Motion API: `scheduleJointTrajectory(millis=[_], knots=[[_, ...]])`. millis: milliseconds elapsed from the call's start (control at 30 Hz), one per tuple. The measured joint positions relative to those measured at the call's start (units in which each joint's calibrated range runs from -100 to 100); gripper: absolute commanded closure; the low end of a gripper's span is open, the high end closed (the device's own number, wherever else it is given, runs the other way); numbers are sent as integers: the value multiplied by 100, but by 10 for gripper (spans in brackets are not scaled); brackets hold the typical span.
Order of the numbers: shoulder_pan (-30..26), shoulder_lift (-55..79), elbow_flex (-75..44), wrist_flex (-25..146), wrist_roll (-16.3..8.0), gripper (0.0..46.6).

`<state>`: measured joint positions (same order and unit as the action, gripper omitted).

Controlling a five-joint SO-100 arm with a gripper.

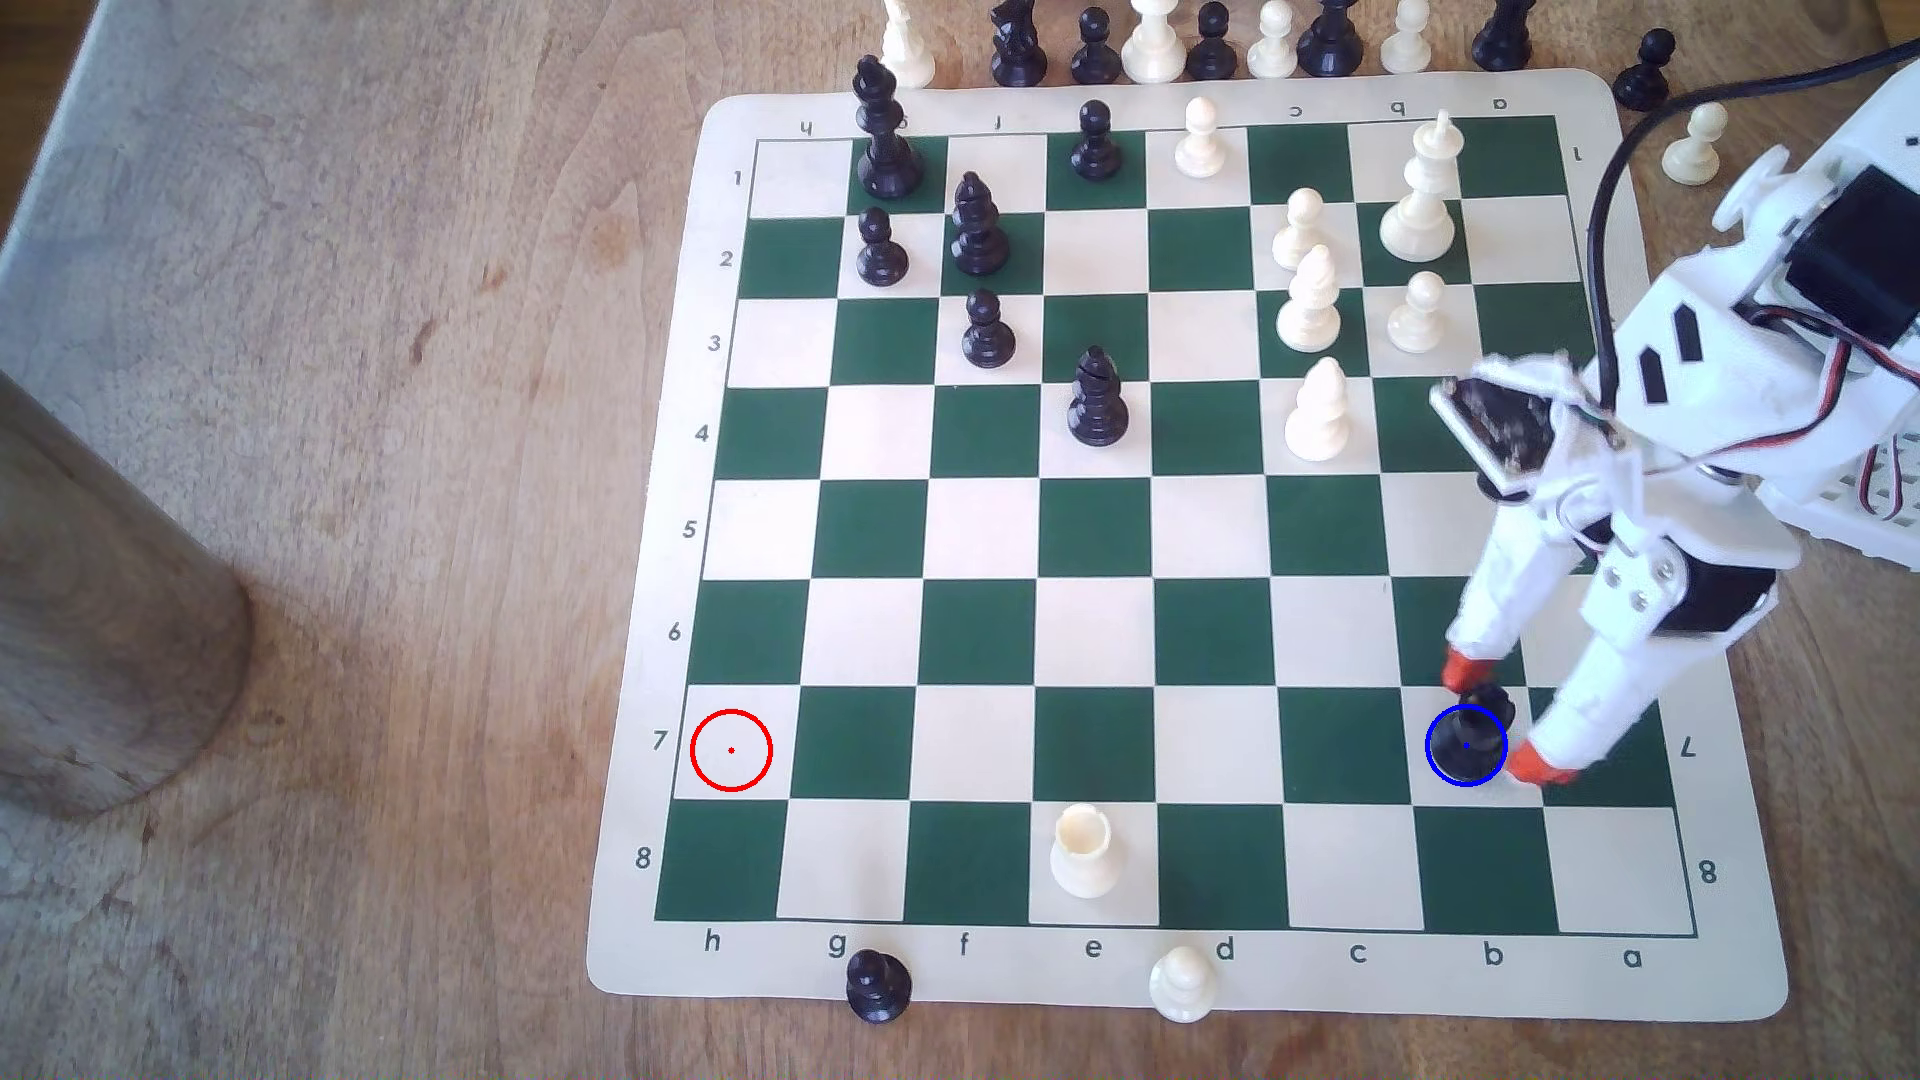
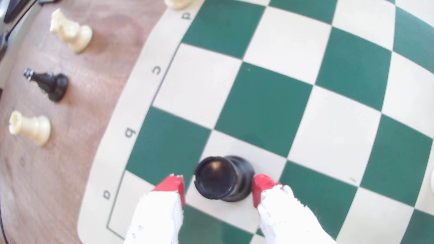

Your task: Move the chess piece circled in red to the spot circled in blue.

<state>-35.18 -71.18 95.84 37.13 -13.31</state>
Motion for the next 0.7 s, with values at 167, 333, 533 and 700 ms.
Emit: scheduleJointTrajectory(millis=[167, 333, 533, 700], knots=[[-140, -8, 0, 398, 5, 297], [-162, -151, 0, 797, 5, 294], [-162, -260, -54, 1052, 5, 292], [-140, -394, -181, 1211, 20, 297]])
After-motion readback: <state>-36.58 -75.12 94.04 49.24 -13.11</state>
